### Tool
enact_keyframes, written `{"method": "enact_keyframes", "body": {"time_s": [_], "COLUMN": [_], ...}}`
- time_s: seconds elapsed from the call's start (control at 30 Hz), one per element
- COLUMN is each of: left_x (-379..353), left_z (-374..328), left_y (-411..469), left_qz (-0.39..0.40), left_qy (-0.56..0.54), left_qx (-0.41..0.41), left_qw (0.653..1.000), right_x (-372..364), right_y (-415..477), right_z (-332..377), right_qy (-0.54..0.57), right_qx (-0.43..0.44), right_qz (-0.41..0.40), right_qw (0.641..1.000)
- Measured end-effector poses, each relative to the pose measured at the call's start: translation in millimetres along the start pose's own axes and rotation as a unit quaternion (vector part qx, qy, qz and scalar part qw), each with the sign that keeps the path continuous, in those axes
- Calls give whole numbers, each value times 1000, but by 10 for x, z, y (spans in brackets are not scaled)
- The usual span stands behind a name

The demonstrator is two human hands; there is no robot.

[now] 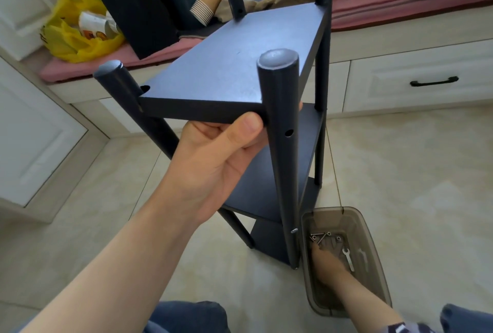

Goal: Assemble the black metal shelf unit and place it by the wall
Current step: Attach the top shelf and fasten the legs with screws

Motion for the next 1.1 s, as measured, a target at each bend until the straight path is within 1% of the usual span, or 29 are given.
{"method": "enact_keyframes", "body": {"time_s": [0.13,0.23,0.33,0.47,0.57,0.67,0.73,0.77,0.83,0.87,0.9,0.97,1.03,1.1], "left_x": [5,14,10,-5,-8,-10,-26,-16,-11,-1,-3,-4,-29,-55], "left_z": [1,7,9,16,19,16,3,5,2,11,1,-16,-44,-61], "left_y": [1,6,10,11,8,8,9,-6,-15,-12,-15,-31,-27,-26], "left_qz": [3,3,6,12,17,11,11,10,6,2,1,1,8,12], "left_qy": [-4,-5,-7,-15,-17,-23,-29,-34,-36,-35,-39,-50,-58,-57], "left_qx": [-2,-1,-4,-3,-5,-3,-2,0,1,4,4,2,-2,-3], "left_qw": [1000,1000,1000,1000,1000,1000,1000,999,999,999,999,999,998,998], "right_x": [-121,-140,-100,156,351,655,917,989,1345,1541,1708,1944,2186,2422], "right_y": [0,-18,-20,-153,-242,-336,-491,-562,-788,-927,-1118,-1564,-1927,-2287], "right_z": [5,26,25,43,73,178,368,476,686,825,917,1066,1142,1179], "right_qy": [-102,-148,-168,-193,-192,-172,-210,-228,-216,-205,-214,-260,-277,-253], "right_qx": [2,14,25,13,8,2,29,66,100,127,162,215,213,220], "right_qz": [3,-6,-15,-45,-52,-11,36,61,46,17,-7,-8,11,15], "right_qw": [995,989,985,980,980,985,977,970,970,970,963,941,937,942]}}
Point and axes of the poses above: each hand's wrist, its own y-axis towards the middle knuckle, its own x-axis out of the back of the hand, z = x × y, the point moved 7 cm from there along y, towards the middle knuckle, and after that the axes turned 6 degrees about -x, right-handed, at the moved point
